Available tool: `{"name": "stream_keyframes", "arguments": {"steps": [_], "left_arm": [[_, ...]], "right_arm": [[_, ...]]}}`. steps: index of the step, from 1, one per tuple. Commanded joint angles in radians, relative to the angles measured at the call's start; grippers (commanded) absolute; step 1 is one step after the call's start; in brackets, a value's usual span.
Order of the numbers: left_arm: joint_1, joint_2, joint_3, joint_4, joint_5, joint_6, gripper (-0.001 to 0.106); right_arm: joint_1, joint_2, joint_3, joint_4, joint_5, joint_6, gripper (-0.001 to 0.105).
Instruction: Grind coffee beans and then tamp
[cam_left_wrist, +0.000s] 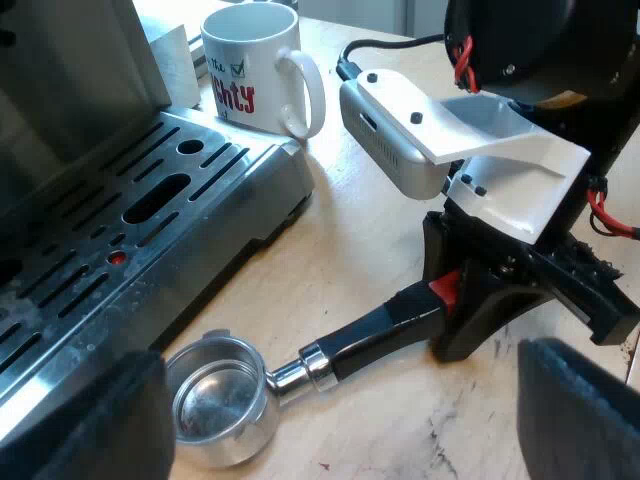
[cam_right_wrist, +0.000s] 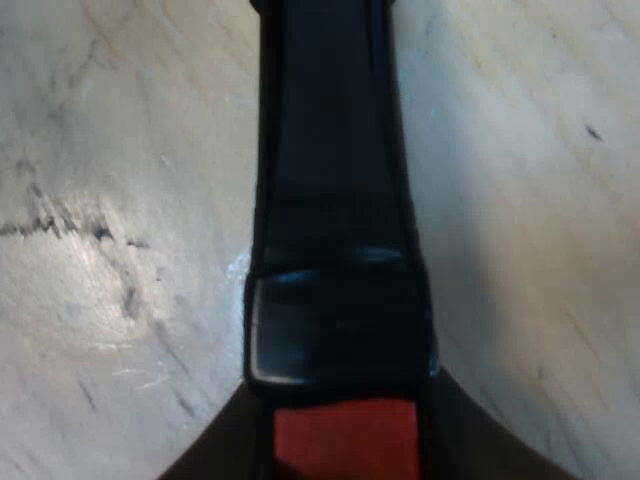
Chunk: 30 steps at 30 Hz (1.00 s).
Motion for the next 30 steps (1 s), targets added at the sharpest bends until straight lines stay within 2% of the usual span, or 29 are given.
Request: {"name": "stream_keyframes", "arguments": {"steps": [1, 9, 14, 16, 17, 20, 21, 22, 30], "left_arm": [[-0.005, -0.06, -0.003, -0.011, -0.003, 0.0, 0.071], [-0.005, -0.06, -0.003, -0.011, -0.003, 0.0, 0.071], [-0.005, -0.06, -0.003, -0.011, -0.003, 0.0, 0.071], [-0.005, -0.06, -0.003, -0.011, -0.003, 0.0, 0.071], [-0.005, -0.06, -0.003, -0.011, -0.003, 0.0, 0.071], [-0.005, -0.06, -0.003, -0.011, -0.003, 0.0, 0.071], [-0.005, -0.06, -0.003, -0.011, -0.003, 0.0, 0.071], [-0.005, -0.06, -0.003, -0.011, -0.003, 0.0, 0.071], [-0.005, -0.06, -0.003, -0.011, -0.003, 0.0, 0.071]], "right_arm": [[-0.001, -0.012, -0.012, 0.012, -0.004, 0.008, 0.0], [-0.001, -0.012, -0.017, 0.038, -0.009, 0.049, 0.0], [-0.001, -0.012, -0.029, 0.066, -0.009, 0.052, 0.002], [-0.001, -0.012, -0.039, 0.078, -0.009, 0.058, 0.015], [-0.001, -0.012, -0.041, 0.078, -0.009, 0.059, 0.015], [-0.001, -0.012, -0.048, 0.079, -0.009, 0.079, 0.03], [-0.001, -0.012, -0.056, 0.079, -0.009, 0.093, 0.047], [-0.001, -0.012, -0.06, 0.088, -0.009, 0.096, 0.054], [-0.001, -0.014, -0.059, 0.18, -0.009, 0.129, 0.055]]}}
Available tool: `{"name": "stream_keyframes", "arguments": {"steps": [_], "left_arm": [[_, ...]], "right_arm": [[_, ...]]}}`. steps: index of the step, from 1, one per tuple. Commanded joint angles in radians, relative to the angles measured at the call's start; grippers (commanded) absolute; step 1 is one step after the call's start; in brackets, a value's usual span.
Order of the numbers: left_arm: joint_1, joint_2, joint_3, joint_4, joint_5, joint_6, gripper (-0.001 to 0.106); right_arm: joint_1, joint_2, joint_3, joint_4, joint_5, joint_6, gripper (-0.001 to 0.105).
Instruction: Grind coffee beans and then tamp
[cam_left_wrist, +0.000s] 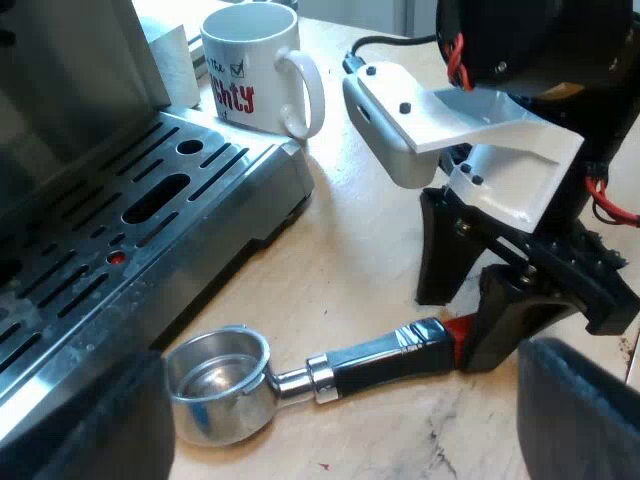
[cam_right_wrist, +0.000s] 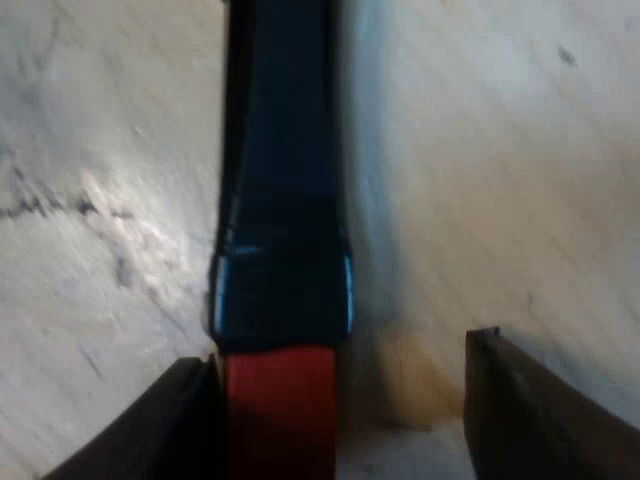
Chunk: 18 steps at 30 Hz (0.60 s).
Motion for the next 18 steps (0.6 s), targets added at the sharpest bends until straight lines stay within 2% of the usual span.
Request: {"name": "stream_keyframes", "arguments": {"steps": [1, 8, 18], "left_arm": [[-0.005, -0.06, -0.005, -0.011, -0.003, 0.0, 0.071], [-0.005, -0.06, -0.005, -0.011, 0.003, 0.0, 0.071], [-0.005, -0.06, -0.013, -0.011, 0.003, 0.0, 0.071]], "right_arm": [[-0.001, -0.013, -0.009, 0.062, -0.009, 0.02, 0.055], [-0.001, -0.059, -0.019, 0.157, -0.009, 0.029, 0.055], [-0.001, -0.197, -0.092, 0.349, -0.004, 0.027, 0.055]]}}
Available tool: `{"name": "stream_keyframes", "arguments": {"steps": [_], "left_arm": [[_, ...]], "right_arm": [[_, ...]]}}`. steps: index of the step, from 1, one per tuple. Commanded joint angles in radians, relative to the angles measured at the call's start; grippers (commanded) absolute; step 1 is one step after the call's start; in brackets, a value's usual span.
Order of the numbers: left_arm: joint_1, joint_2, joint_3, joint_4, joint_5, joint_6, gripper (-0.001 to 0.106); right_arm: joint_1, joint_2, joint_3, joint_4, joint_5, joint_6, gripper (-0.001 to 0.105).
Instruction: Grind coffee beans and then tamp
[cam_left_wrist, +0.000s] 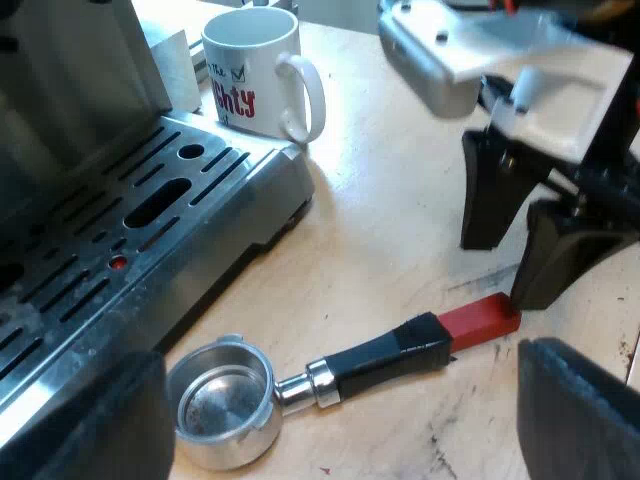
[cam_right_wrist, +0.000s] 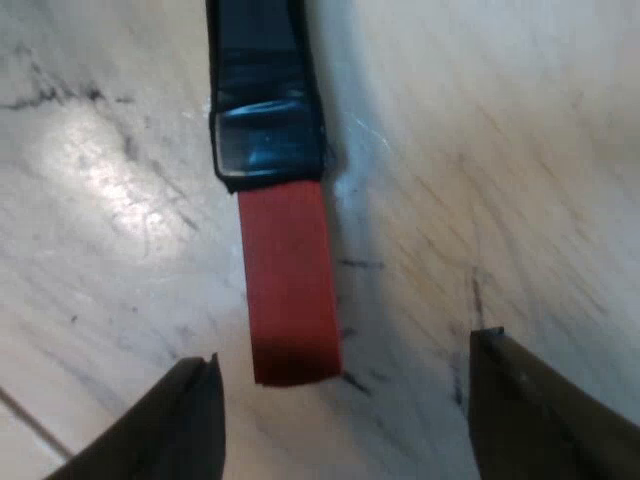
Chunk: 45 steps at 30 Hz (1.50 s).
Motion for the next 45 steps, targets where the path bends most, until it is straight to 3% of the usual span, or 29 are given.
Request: {"name": "stream_keyframes", "arguments": {"steps": [1, 7, 20, 23, 25, 28, 32, 45], "left_arm": [[-0.005, -0.06, -0.009, -0.011, 0.003, 0.0, 0.071], [-0.005, -0.06, -0.014, -0.011, 0.003, 0.0, 0.071], [-0.005, -0.06, -0.014, -0.011, 0.003, 0.0, 0.071], [-0.005, -0.06, -0.014, -0.011, 0.003, 0.0, 0.071], [-0.005, -0.06, -0.014, -0.011, 0.003, 0.0, 0.071], [-0.005, -0.06, -0.014, -0.011, 0.003, 0.0, 0.071], [-0.005, -0.06, -0.014, -0.011, 0.003, 0.0, 0.071], [-0.005, -0.06, -0.014, -0.011, 0.003, 0.0, 0.071]], "right_arm": [[0.003, -0.051, -0.03, 0.056, -0.004, -0.003, 0.055], [0.006, -0.135, -0.071, 0.122, -0.001, -0.003, 0.055], [0.006, -0.345, -0.114, 0.074, -0.001, -0.009, 0.055], [0.015, -0.362, -0.114, 0.004, -0.001, -0.053, 0.055], [0.047, -0.362, -0.114, -0.057, -0.001, -0.125, 0.055], [0.089, -0.359, -0.11, -0.107, 0.021, -0.181, 0.055], [0.146, -0.359, -0.077, -0.207, 0.095, -0.2, 0.055], [0.156, -0.359, 0.154, -0.652, 0.095, -0.2, 0.055]]}}
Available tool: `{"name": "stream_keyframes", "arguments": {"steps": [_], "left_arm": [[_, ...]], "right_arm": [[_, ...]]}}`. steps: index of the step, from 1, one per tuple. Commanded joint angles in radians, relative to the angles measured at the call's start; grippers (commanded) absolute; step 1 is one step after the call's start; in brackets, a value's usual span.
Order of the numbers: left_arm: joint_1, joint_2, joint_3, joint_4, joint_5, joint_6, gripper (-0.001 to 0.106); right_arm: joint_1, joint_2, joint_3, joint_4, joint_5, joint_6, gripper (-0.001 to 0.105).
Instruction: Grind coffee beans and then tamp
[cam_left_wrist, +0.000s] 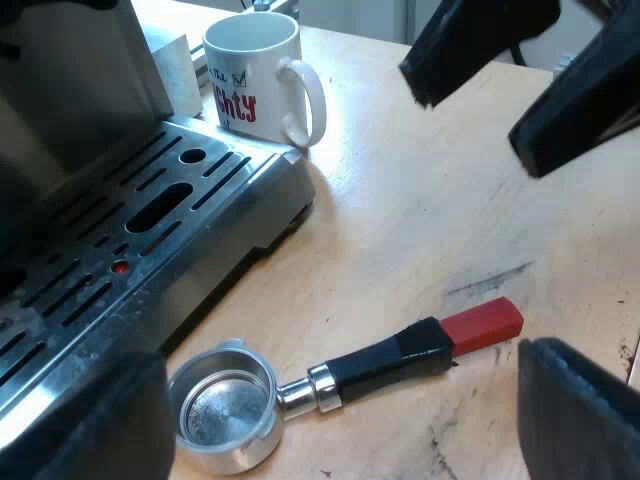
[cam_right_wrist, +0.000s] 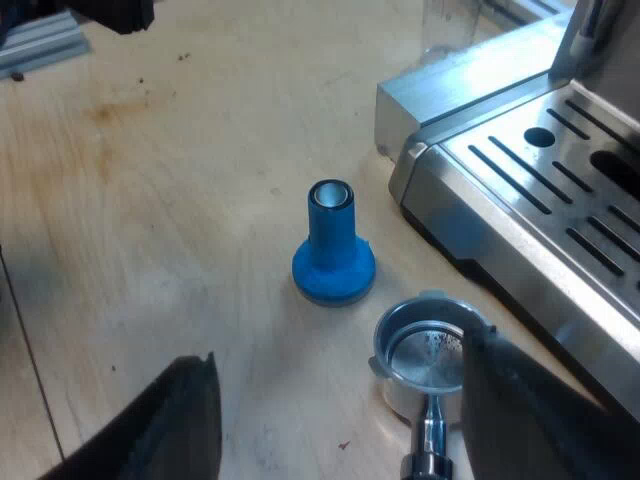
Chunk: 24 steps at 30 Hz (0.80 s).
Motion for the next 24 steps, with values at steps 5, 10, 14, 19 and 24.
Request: {"name": "stream_keyframes", "arguments": {"steps": [5, 10, 14, 19, 24], "left_arm": [[-0.005, -0.06, -0.011, -0.01, 0.003, 0.0, 0.071], [-0.005, -0.06, -0.022, -0.01, -0.026, 0.0, 0.071], [-0.002, -0.06, -0.027, -0.01, -0.177, -0.002, 0.071], [-0.002, -0.06, -0.027, -0.01, -0.265, -0.058, 0.071], [-0.002, -0.047, -0.029, -0.01, -0.317, -0.071, 0.071]], "right_arm": [[0.002, -0.004, 0.073, -0.133, 0.036, -0.012, 0.055], [0.002, -0.004, 0.081, -0.133, 0.036, -0.012, 0.055], [0.002, -0.004, 0.081, -0.133, 0.036, -0.012, 0.055], [0.002, -0.004, 0.083, -0.133, 0.036, -0.012, 0.055], [0.002, -0.004, 0.083, -0.133, 0.036, -0.012, 0.061]]}}
